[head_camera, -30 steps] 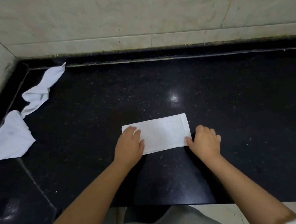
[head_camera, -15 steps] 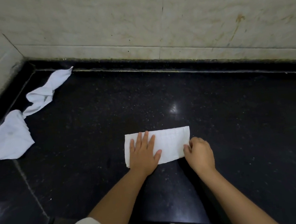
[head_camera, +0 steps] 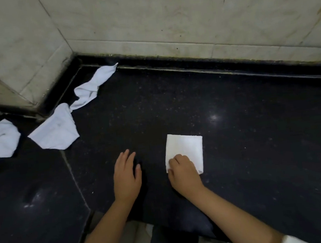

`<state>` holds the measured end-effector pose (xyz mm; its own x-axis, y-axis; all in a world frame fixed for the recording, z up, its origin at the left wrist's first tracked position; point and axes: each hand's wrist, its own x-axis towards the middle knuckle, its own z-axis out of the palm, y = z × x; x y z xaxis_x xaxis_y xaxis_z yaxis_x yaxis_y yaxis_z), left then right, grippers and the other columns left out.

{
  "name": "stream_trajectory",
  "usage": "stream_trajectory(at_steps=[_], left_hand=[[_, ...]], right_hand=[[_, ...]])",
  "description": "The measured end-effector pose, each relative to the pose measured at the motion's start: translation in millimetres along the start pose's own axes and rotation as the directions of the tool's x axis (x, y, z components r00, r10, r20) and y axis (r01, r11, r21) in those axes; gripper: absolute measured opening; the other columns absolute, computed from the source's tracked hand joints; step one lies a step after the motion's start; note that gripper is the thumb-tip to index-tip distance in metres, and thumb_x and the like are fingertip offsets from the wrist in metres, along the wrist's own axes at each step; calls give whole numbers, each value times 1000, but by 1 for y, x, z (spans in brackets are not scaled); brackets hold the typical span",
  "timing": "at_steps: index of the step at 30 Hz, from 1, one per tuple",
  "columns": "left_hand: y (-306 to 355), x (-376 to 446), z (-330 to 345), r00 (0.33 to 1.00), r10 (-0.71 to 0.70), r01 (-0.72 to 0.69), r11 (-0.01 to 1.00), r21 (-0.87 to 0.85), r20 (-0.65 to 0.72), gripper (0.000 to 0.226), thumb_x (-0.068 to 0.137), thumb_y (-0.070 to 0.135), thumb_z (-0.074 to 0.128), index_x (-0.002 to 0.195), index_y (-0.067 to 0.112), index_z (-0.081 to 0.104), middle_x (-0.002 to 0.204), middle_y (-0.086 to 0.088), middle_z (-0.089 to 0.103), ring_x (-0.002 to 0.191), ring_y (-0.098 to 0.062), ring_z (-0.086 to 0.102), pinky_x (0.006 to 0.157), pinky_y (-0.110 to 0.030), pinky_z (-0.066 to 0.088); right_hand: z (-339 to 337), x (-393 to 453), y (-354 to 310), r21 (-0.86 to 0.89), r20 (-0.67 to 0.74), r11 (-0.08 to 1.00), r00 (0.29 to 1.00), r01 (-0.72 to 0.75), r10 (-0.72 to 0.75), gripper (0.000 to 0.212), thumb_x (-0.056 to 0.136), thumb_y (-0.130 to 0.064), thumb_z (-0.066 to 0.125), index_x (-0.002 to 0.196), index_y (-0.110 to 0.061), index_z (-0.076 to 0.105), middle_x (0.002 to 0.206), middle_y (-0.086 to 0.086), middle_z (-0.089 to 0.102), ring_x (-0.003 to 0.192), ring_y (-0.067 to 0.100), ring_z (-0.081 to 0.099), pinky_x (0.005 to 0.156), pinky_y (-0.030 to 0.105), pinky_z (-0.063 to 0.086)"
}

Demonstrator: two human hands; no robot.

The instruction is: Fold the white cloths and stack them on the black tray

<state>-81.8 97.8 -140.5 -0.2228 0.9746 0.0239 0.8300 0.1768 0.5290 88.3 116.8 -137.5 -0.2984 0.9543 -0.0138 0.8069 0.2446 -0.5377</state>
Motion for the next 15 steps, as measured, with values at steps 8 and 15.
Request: stream_trajectory(at_steps=[8, 15], left_hand=[[24, 0, 17, 964, 230, -233, 973, 6, 130, 45, 83, 30, 39, 106, 3, 68, 113, -15, 66, 108, -34, 61, 96, -37, 40], [47, 14, 42, 757, 550, -622, 772, 131, 353, 42, 66, 51, 49, 89, 21, 68, 96, 4, 70, 96, -13, 59, 69, -26, 58]], right_hand=[[-34, -23, 45, -163, -37, 975, 986, 152, -160, 29, 53, -10, 63, 81, -15, 69, 81, -3, 68, 83, 13, 55, 68, 26, 46], [-39, -24, 61, -331, 76, 932, 989, 147, -129, 26, 40, -2, 76, 61, -16, 69, 64, -3, 65, 55, 17, 60, 42, 21, 49]])
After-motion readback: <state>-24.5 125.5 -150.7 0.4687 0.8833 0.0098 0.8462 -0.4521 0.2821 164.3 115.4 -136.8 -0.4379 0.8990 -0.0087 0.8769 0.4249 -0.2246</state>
